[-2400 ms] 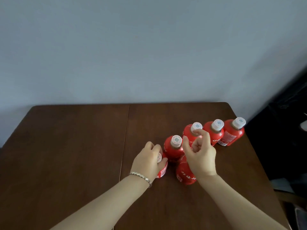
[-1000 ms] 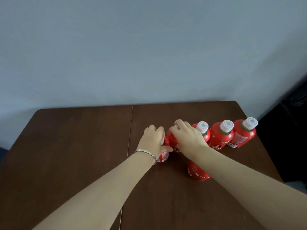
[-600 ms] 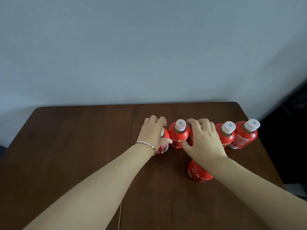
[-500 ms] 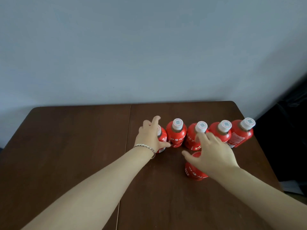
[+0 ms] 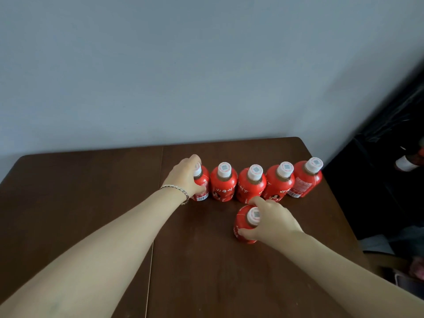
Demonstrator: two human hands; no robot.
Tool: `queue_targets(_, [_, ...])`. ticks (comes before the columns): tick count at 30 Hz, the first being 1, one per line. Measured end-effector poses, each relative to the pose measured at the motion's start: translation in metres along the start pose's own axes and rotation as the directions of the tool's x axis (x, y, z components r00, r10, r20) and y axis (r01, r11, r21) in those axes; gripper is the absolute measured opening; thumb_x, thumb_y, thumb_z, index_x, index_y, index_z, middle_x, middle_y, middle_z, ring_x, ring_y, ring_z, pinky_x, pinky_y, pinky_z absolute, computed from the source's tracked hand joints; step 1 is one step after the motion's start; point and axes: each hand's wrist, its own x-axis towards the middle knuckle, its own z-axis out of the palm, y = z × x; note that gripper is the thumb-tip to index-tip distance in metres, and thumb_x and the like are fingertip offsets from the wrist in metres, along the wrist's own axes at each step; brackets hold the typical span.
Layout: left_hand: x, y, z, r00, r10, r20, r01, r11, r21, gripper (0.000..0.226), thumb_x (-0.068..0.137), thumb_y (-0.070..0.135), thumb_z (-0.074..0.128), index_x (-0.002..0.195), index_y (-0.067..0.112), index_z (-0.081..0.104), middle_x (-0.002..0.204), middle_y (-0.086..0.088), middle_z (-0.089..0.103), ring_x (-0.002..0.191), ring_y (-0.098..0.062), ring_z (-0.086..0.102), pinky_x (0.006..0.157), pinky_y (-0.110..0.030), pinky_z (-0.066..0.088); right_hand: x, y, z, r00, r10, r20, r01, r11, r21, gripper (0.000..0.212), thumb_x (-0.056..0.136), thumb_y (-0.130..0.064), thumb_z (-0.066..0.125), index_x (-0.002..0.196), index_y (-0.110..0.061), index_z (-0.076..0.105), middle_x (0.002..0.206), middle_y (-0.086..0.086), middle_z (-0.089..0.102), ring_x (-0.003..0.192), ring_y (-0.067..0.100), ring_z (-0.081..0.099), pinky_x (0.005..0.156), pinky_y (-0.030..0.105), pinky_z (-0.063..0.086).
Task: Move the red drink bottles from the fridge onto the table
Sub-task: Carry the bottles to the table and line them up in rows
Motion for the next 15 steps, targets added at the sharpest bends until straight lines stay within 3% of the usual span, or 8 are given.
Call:
queue_targets(4, [0.003,-0.004,-0.006,0.999,0.003,0.040,0.000,0.998,-0.059,0.039,0.065,0.023,0.076,0.092,0.020,0.048,0.093,-0.002,0.056,0.083,-0.023,0.057,0.066,-0.029,0.043,0.006,-0.028,0.016,1.000,-0.017,-0.022,0.018,0.999,0.032,0.068,0.066,-0.060,0.070,0.122,-0.028,0.045,0.114,-0.001,0.055,0.103,0.021,0.058,0.083,0.031,0.050])
queue_targets(10, [0.001,-0.008,-0.011,0.999,-0.031,0.031,0.035,0.991,-0.127,0.031,0.069,0.034,0.075,0.091,0.021,0.059,0.093,0.002,0.061,0.083,-0.014,0.056,0.069,-0.023,0.038,0.022,-0.084,0.044,0.998,0.051,-0.044,-0.036,0.958,0.284,0.064,0.077,-0.059,0.062,0.124,-0.019,0.043,0.120,0.005,0.051,0.106,0.023,0.057,0.083,0.031,0.051])
queue_targets(12, [0.001,-0.010,-0.011,0.998,-0.041,0.040,0.046,0.992,-0.118,0.033,0.070,0.036,0.074,0.096,0.022,0.059,0.099,0.001,0.060,0.088,-0.014,0.056,0.072,-0.024,0.039,0.024,-0.094,0.048,0.995,0.101,-0.004,-0.094,0.944,0.317,0.073,0.078,-0.059,0.062,0.131,-0.015,0.038,0.129,0.007,0.047,0.112,0.025,0.055,0.087,0.033,0.049])
queue_targets(15, [0.000,-0.013,-0.007,0.997,-0.048,0.063,0.056,0.990,-0.126,0.043,0.075,0.037,0.070,0.113,0.023,0.055,0.116,-0.002,0.057,0.103,-0.017,0.056,0.082,-0.024,0.039,0.023,-0.095,0.041,0.988,0.120,0.098,-0.138,0.971,0.197,0.106,0.068,-0.063,0.068,0.146,-0.013,0.015,0.143,0.010,0.031,0.127,0.028,0.043,0.096,0.037,0.043])
